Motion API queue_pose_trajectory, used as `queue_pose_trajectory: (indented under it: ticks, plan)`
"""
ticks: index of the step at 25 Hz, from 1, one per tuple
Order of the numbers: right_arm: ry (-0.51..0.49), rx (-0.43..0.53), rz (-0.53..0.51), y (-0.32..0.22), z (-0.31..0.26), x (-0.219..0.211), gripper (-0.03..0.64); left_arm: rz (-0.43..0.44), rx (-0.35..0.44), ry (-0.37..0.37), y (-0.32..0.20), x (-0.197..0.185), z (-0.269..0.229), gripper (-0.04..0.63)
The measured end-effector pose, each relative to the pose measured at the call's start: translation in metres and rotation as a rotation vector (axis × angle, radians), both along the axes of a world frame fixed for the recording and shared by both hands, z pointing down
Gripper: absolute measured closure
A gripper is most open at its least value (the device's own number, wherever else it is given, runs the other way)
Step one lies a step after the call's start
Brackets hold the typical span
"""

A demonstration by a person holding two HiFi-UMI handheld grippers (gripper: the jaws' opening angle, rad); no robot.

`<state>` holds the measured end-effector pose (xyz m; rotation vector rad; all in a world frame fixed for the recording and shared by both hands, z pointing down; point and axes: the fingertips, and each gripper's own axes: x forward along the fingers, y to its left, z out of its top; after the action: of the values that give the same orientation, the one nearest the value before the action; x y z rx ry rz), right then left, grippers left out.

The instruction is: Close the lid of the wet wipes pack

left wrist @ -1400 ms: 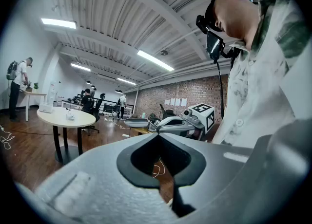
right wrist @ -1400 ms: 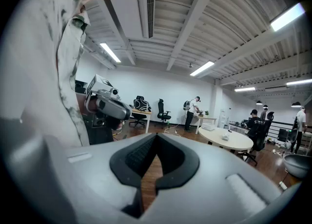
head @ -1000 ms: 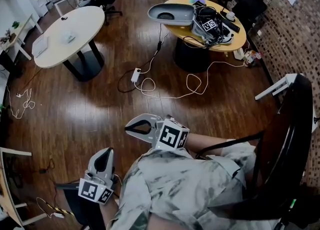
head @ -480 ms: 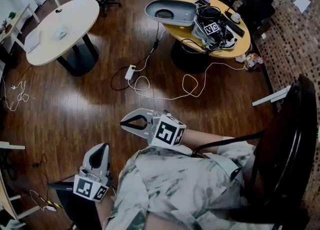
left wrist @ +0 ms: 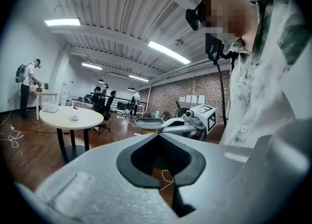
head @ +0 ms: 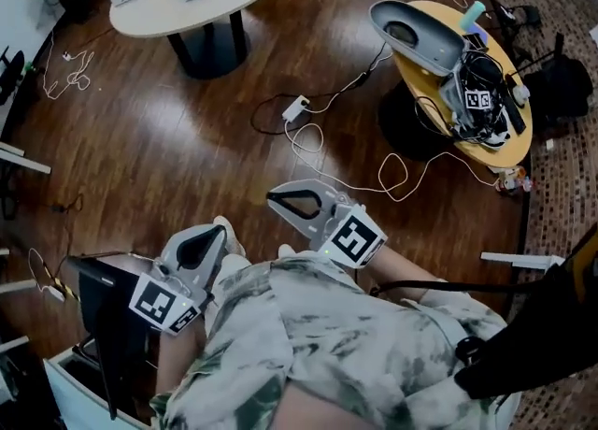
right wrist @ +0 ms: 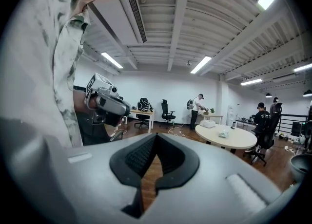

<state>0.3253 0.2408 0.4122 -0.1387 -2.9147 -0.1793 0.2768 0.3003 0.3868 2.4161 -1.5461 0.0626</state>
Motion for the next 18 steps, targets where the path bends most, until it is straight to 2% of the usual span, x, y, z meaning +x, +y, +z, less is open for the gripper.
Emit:
queue_pose_trajectory:
  ticks: [7, 14, 18]
  plan:
    - [0.034, 0.009, -0.012, -0.027, 0.008, -0.052, 0.611, -0.024, 0.008, 0.014, -0.026, -0.054, 0.010, 0.595]
    - [0.037, 0.032, 0.004, -0.051, -0.002, -0.143, 0.611, -0.014, 0.037, 0.008, -0.053, -0.144, 0.005, 0.595]
    - [0.031, 0.042, 0.020, -0.058, -0.004, -0.195, 0.611, -0.001, 0.041, -0.027, -0.060, -0.198, 0.004, 0.595]
